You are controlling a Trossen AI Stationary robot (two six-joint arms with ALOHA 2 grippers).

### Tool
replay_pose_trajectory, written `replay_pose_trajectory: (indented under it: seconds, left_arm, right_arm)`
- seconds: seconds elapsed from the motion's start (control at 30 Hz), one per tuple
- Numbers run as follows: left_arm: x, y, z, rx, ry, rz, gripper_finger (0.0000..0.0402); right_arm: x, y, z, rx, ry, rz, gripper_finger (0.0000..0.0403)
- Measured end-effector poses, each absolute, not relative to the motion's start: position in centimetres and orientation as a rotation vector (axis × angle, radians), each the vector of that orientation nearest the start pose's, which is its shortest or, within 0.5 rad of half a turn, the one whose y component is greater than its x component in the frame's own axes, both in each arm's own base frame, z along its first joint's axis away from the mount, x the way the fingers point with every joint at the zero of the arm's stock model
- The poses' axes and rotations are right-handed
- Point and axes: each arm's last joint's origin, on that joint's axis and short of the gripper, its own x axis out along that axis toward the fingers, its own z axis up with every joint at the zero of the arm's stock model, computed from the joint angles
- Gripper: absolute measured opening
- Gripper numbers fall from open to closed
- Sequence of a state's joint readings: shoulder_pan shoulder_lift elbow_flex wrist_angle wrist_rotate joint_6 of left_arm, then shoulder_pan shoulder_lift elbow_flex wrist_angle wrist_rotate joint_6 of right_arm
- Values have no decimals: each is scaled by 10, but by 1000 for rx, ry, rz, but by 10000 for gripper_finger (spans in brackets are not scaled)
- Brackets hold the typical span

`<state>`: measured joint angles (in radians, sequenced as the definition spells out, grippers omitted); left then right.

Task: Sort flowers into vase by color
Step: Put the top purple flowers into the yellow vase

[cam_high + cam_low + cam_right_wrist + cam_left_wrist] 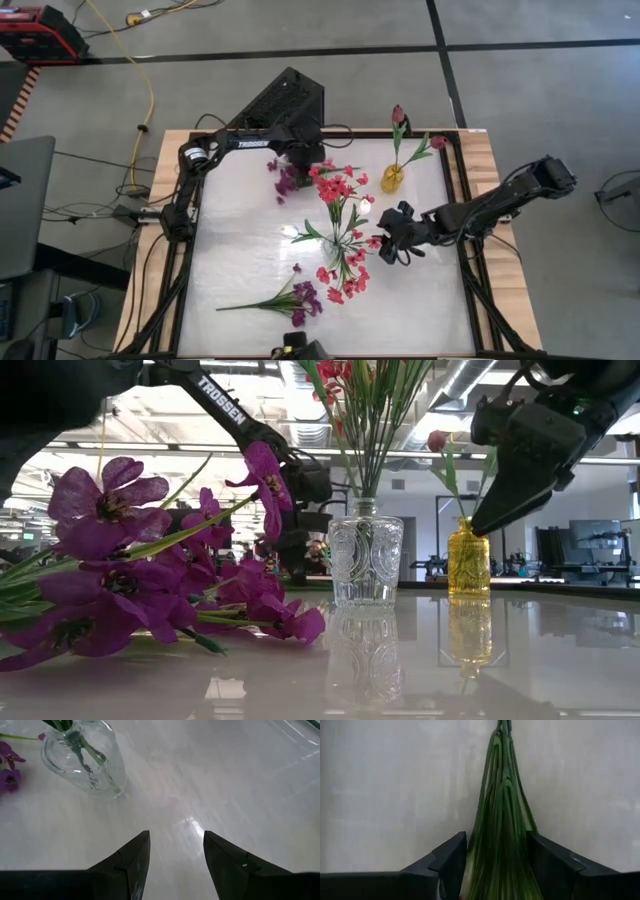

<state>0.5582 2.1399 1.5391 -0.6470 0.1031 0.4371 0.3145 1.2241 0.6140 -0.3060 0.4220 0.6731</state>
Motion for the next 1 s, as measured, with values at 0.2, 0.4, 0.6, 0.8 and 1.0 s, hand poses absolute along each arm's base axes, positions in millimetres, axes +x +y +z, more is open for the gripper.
replay_pose_trajectory:
  seconds: [0.2,0.4,0.6,0.8,1.0]
  left_arm:
    - [352,217,147,-30,1387,102,111]
    - [334,206,168,-38,1520,109,12]
    - [308,193,249,87,1420,279,4]
    - [267,166,331,131,1092,424,3]
    - [227,142,388,76,702,585,3]
  right_arm:
    - [216,58,186,302,773,-376,210]
    - [215,59,186,360,763,-396,210]
    - [213,67,186,389,759,-378,210]
    - [217,71,191,400,639,-425,210]
    - [228,74,207,200,530,-327,210]
